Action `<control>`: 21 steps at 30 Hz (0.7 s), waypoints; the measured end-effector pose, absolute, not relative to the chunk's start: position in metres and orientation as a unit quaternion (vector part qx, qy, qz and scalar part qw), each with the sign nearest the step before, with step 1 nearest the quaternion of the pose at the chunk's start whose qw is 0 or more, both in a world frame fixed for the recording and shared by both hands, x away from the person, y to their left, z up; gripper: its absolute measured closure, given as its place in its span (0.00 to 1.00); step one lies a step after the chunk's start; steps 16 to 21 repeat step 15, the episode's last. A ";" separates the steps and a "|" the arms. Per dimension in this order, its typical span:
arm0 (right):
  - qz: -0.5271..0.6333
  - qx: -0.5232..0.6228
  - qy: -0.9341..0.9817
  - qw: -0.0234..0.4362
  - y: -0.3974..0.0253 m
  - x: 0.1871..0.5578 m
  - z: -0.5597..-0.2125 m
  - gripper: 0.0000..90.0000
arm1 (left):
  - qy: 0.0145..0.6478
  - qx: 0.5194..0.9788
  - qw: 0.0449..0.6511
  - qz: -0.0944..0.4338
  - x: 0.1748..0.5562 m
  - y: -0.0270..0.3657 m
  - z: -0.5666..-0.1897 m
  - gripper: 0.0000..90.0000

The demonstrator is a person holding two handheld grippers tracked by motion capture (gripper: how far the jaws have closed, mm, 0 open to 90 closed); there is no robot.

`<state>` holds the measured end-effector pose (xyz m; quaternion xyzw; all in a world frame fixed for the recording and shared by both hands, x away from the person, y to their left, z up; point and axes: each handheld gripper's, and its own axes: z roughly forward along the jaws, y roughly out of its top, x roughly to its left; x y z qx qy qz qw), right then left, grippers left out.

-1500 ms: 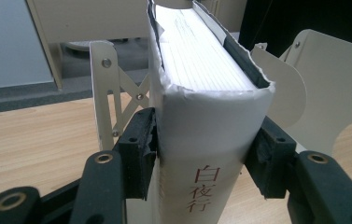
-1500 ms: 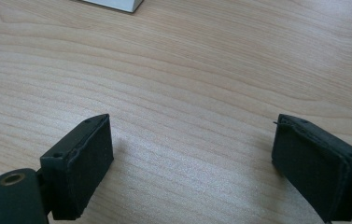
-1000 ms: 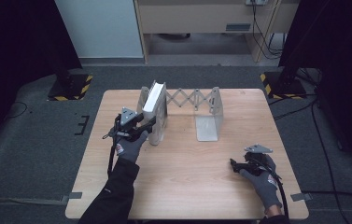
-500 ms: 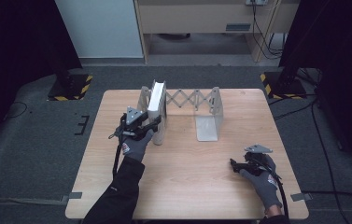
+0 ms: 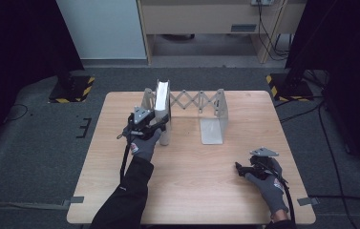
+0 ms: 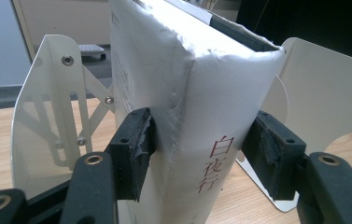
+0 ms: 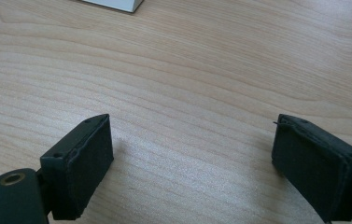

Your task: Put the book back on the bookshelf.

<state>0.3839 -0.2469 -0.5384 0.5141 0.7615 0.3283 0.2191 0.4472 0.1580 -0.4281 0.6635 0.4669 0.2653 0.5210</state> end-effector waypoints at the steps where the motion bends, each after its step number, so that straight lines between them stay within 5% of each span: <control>1: 0.328 0.514 0.761 0.219 -0.247 0.384 -0.538 0.14 | 0.467 0.663 0.521 0.265 0.447 0.158 -0.428 0.47; 10: 0.328 0.515 0.761 0.219 -0.247 0.384 -0.538 0.15 | 0.456 0.665 0.530 0.262 0.434 0.168 -0.418 0.43; 15: 0.335 0.521 0.751 0.230 -0.249 0.382 -0.538 0.28 | 0.442 0.680 0.524 0.259 0.414 0.179 -0.412 0.39; 21: 0.335 0.521 0.751 0.230 -0.249 0.382 -0.538 0.28 | 0.442 0.680 0.524 0.259 0.414 0.179 -0.412 0.39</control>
